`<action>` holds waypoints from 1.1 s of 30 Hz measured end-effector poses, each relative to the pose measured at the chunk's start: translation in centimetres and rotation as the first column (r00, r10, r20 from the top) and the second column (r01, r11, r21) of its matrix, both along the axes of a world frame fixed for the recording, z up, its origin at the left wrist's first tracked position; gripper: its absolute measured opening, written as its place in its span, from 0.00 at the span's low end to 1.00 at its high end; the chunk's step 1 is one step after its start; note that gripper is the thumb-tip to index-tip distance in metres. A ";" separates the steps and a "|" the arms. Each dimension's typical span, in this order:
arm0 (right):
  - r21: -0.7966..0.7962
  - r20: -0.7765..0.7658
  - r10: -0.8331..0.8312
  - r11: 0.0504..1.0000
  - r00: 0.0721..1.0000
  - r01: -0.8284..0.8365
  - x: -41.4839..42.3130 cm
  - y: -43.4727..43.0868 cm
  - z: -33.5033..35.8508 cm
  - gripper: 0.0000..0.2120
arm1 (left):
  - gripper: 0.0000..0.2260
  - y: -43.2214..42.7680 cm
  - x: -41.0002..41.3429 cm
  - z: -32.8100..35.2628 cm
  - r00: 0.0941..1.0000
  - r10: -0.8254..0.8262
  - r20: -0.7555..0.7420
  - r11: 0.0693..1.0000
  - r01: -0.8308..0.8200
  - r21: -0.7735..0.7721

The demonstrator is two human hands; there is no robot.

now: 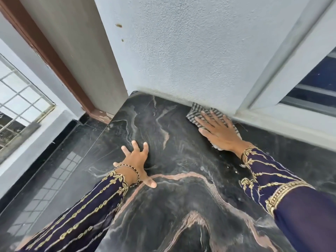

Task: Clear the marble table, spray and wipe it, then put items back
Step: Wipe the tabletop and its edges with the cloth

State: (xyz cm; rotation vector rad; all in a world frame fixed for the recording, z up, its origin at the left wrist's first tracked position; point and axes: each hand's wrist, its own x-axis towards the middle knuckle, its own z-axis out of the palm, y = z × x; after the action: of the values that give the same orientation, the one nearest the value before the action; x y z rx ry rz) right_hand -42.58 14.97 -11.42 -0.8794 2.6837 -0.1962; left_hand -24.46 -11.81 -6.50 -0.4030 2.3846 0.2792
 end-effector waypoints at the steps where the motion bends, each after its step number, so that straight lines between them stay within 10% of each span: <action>1: -0.009 0.008 -0.024 1.000 1.000 0.024 0.5 -0.4 0.0 0.24 | 0.65 0.0 0.0 0.1 1.000 0.002 -0.008 1.000 -0.002 0.004; 9: 0.000 -0.015 0.123 0.992 0.992 -0.123 13.7 -3.0 0.6 0.32 | 0.38 2.4 7.4 0.4 0.874 -0.214 -0.436 0.965 0.122 -0.230; 14: -0.027 -0.034 0.220 0.975 0.975 -0.221 24.2 -3.5 0.9 0.32 | 0.27 5.8 16.4 0.1 0.808 -0.129 -0.575 0.992 0.100 -0.082; 33: -0.046 -0.083 0.449 0.890 0.890 -0.454 46.7 2.3 0.7 0.22 | 0.25 7.6 30.5 1.0 0.877 -0.006 -0.481 0.989 0.078 0.129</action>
State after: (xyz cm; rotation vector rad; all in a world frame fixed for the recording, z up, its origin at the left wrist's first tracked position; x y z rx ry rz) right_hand 4.13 17.29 -10.74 -1.5257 2.4550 -0.1455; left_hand 6.07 -4.23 -5.47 -0.2285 2.8297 0.5883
